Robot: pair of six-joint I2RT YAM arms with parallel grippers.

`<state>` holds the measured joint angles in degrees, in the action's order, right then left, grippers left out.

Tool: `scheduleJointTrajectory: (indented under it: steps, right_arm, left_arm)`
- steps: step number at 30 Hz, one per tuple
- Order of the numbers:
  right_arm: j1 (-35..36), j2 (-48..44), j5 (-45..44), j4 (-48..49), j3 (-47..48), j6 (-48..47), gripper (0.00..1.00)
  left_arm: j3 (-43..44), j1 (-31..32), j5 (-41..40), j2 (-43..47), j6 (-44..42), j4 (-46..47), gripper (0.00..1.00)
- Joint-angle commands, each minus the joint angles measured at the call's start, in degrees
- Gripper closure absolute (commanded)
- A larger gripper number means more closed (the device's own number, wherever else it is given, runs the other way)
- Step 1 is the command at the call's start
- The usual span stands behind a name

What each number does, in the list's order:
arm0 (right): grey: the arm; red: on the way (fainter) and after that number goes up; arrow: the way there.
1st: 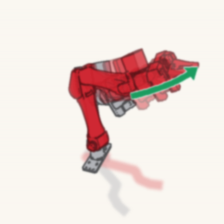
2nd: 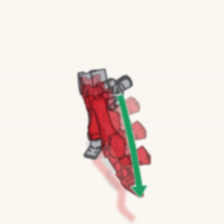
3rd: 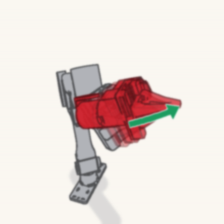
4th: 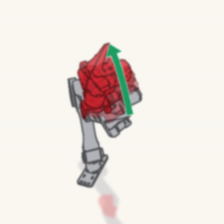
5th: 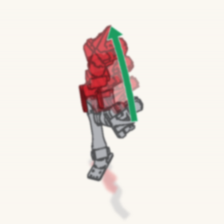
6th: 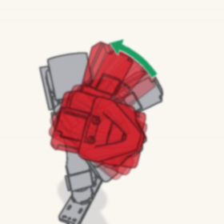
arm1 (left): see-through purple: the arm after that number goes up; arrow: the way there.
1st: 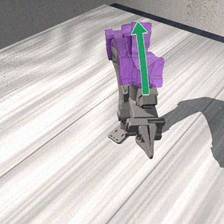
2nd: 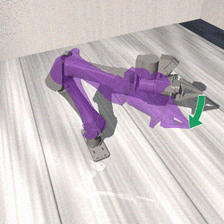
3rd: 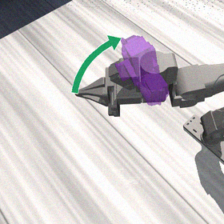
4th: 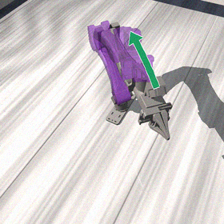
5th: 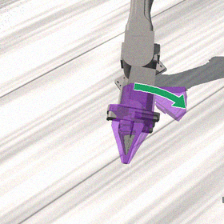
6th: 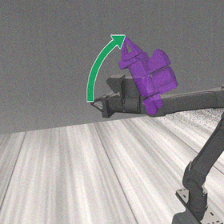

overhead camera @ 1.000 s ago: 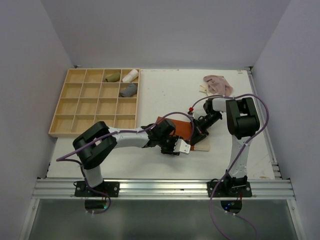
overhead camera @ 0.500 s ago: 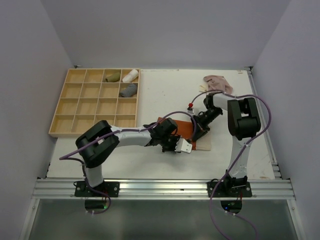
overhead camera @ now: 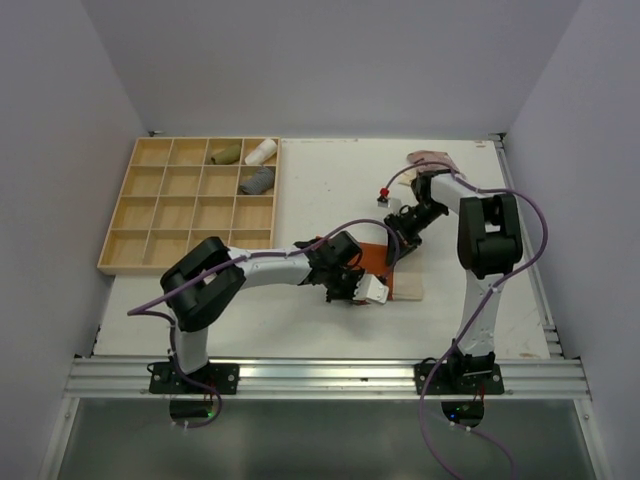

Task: Roll the underwear
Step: Fold the underwear

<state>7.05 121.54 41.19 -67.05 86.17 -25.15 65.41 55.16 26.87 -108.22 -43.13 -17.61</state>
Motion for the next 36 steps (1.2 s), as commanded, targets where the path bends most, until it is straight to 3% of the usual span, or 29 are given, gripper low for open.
scheduleJointTrajectory:
  steps: [1, 10, 20, 26, 28, 29, 32, 36]
  right_arm:
    - [2.0, 0.72, -1.54, 1.83, -1.88, 0.18, 0.93]
    - [5.96, -1.92, -3.39, 2.28, -9.8, -3.24, 0.93]
    - [5.26, -1.22, -0.67, -2.21, 10.48, -0.78, 0.91]
    - [5.52, 3.88, -1.2, -1.33, 13.67, 0.71, 0.89]
    - [5.52, 3.8, -0.41, -1.51, 12.71, 0.54, 0.89]
    - [5.52, 3.45, -0.32, -1.33, 11.23, 0.36, 0.89]
    - [5.52, 1.69, -0.32, -0.72, 7.63, -0.16, 0.9]
    - [5.61, 0.28, 0.38, -0.37, 4.1, -0.52, 0.9]
  left_arm:
    - [-0.28, 0.04, 3.18, 3.01, 1.02, -8.32, 1.0]
    - [2.0, -0.05, 5.38, 6.54, 7.01, -9.46, 1.0]
    - [2.8, -1.63, 6.52, 6.62, 6.57, -10.87, 1.0]
    - [3.94, -2.77, 6.53, 5.93, 5.17, -12.53, 1.0]
    - [2.89, -2.77, 6.18, 5.92, 4.82, -12.11, 0.88]
    - [1.93, -2.77, 5.83, 7.05, 4.81, -10.45, 0.76]
    - [-2.47, -2.69, 5.47, 10.3, 3.85, -6.93, 0.59]
    - [-7.03, -2.69, 3.28, 14.26, 3.76, -2.71, 0.5]
